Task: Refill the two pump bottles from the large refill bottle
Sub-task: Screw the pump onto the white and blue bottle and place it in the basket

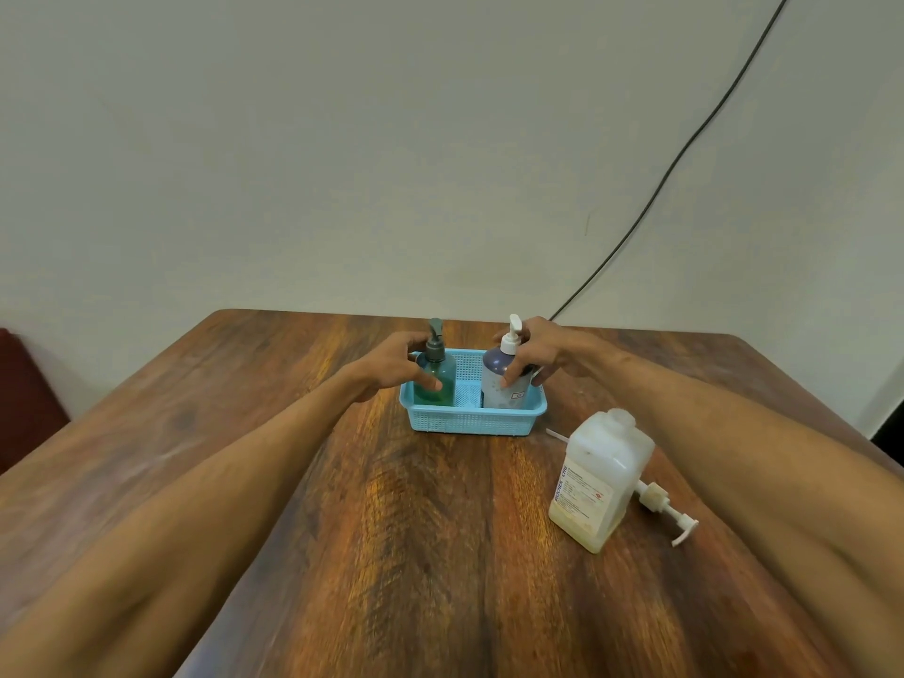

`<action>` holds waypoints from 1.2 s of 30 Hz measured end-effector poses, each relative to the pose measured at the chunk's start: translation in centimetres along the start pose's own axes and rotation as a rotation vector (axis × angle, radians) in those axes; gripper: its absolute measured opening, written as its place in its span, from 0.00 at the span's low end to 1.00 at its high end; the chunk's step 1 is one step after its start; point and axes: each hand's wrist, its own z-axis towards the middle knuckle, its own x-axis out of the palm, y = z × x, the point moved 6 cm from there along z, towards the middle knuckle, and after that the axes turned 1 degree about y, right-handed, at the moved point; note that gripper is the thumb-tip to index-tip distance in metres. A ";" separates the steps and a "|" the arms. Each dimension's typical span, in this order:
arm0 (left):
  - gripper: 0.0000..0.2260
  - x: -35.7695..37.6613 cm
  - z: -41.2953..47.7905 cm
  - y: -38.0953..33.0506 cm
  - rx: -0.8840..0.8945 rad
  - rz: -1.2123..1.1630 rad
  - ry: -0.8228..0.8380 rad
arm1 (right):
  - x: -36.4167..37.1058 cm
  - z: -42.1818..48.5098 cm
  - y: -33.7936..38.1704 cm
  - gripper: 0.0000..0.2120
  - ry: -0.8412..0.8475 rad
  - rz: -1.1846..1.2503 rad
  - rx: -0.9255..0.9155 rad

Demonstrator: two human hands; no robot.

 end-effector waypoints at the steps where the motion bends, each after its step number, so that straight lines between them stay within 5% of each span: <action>1: 0.22 0.0 0.0 0.1 0.000 -0.002 0.001 | 0.0 0.0 0.0 0.31 0.002 -0.005 -0.002; 10: 0.22 -0.1 0.0 0.2 -0.010 0.012 0.057 | -0.2 -0.3 0.1 0.28 -0.096 -0.036 0.001; 16: 0.26 -0.3 -0.4 -0.5 0.019 0.201 -0.210 | -0.1 -0.8 0.4 0.23 -0.223 -0.103 -0.023; 21: 0.24 0.4 -0.6 -0.4 -0.006 0.151 -0.035 | 0.4 -0.6 0.0 0.27 0.037 -0.123 -0.016; 24: 0.22 -0.3 -0.4 0.0 -0.005 0.126 0.008 | -0.3 -0.5 -0.3 0.31 0.013 -0.153 0.009; 32: 0.25 -0.1 0.2 0.0 -0.001 0.296 -0.370 | -0.1 -0.9 1.0 0.23 -0.264 -0.184 -0.064; 36: 0.26 0.3 0.1 0.1 0.004 0.308 -0.376 | 0.1 -1.3 1.2 0.19 -0.179 -0.151 -0.076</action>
